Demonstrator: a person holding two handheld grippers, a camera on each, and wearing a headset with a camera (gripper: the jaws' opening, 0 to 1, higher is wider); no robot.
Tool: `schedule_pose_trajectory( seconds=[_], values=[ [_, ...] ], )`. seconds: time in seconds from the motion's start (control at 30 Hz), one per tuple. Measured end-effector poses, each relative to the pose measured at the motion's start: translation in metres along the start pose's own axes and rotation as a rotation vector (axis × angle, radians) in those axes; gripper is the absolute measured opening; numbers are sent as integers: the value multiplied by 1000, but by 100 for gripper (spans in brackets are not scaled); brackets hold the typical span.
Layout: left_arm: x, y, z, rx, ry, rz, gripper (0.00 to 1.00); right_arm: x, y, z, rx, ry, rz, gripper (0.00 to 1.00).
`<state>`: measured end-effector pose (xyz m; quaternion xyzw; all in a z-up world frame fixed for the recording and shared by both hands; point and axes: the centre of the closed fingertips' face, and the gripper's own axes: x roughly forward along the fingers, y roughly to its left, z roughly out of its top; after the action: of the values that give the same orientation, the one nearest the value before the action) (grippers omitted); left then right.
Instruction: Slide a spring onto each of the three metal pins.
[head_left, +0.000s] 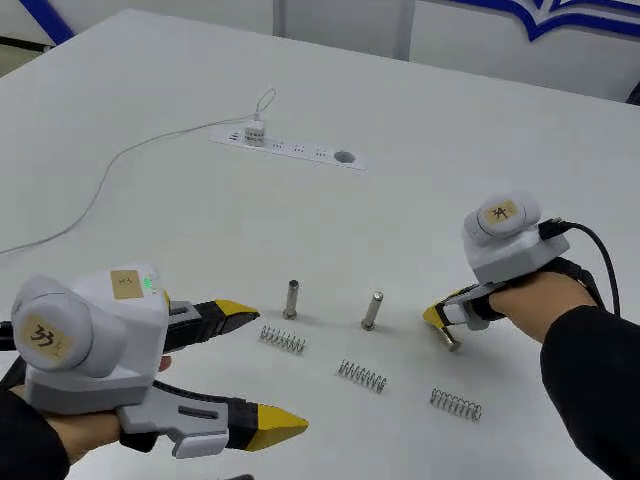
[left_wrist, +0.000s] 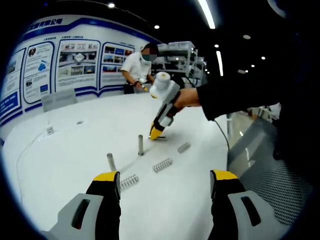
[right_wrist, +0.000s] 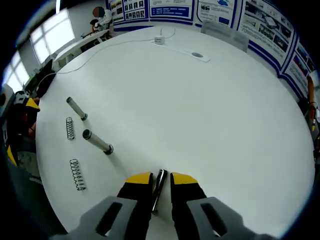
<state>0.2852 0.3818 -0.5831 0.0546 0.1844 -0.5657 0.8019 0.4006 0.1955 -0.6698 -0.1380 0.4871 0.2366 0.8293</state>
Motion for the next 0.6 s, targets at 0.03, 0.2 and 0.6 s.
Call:
schedule_pose_trajectory(
  seconds=[0.03, 0.2, 0.6],
  values=[
    [0, 0, 0, -3, -2, -2, 75, 0, -1, -1, 5, 5, -3, 15],
    [2, -3, 0, -10, -6, -15, 74, 2, -2, -2, 22, 25, -9, 13],
    [3, -6, 1, -9, -10, -28, 74, 4, -5, -1, 43, 86, -30, 10]
  ],
)
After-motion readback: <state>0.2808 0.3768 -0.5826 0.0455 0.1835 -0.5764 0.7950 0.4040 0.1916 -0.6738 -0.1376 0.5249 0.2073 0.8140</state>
